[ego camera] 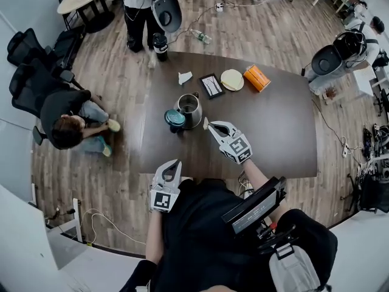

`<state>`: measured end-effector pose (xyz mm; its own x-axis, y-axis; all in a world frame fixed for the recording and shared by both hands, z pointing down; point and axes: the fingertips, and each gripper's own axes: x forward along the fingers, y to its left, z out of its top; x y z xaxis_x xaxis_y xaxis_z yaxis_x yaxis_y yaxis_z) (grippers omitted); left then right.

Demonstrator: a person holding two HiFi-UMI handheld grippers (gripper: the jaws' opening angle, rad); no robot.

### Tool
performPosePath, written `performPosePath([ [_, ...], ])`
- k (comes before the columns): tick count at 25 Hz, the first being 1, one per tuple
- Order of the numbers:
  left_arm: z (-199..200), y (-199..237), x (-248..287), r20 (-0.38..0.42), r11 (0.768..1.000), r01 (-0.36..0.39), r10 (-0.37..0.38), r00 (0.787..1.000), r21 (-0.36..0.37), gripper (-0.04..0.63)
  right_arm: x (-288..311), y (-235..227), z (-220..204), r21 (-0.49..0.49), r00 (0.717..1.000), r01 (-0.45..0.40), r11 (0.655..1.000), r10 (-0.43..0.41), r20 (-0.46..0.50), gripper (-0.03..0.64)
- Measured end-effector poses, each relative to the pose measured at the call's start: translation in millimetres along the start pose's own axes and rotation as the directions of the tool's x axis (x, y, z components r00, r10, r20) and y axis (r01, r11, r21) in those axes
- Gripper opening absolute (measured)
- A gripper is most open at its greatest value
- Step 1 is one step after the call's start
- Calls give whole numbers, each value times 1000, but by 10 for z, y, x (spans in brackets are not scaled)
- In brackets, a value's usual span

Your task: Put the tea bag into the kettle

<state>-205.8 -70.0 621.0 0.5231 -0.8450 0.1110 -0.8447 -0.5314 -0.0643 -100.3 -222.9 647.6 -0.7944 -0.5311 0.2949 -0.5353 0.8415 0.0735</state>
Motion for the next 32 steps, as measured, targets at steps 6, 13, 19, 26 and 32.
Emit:
performPosePath([
  [6,-50,42,-54,1,1000,-22,22,1000,-6,0,106,-110,-14,33,1000,8,999,-8,-2,8],
  [13,-53,168,-94,5,999,-44,44,999,-18,1,291,-262,57,111,1000,14,994,-15,11,8],
  [19,-82,201,-132,5,998,-60,60,998,-11,0,407,-334,98,112,1000,6,994,-6,7,8],
  [26,-60,249,-141,4,998,-69,69,998,0,1,517,-396,269,190,999,-5,982,-6,53,8],
  [32,-83,281,-147,6,997,-77,77,997,4,0,612,-430,502,215,995,-25,976,4,99,8],
])
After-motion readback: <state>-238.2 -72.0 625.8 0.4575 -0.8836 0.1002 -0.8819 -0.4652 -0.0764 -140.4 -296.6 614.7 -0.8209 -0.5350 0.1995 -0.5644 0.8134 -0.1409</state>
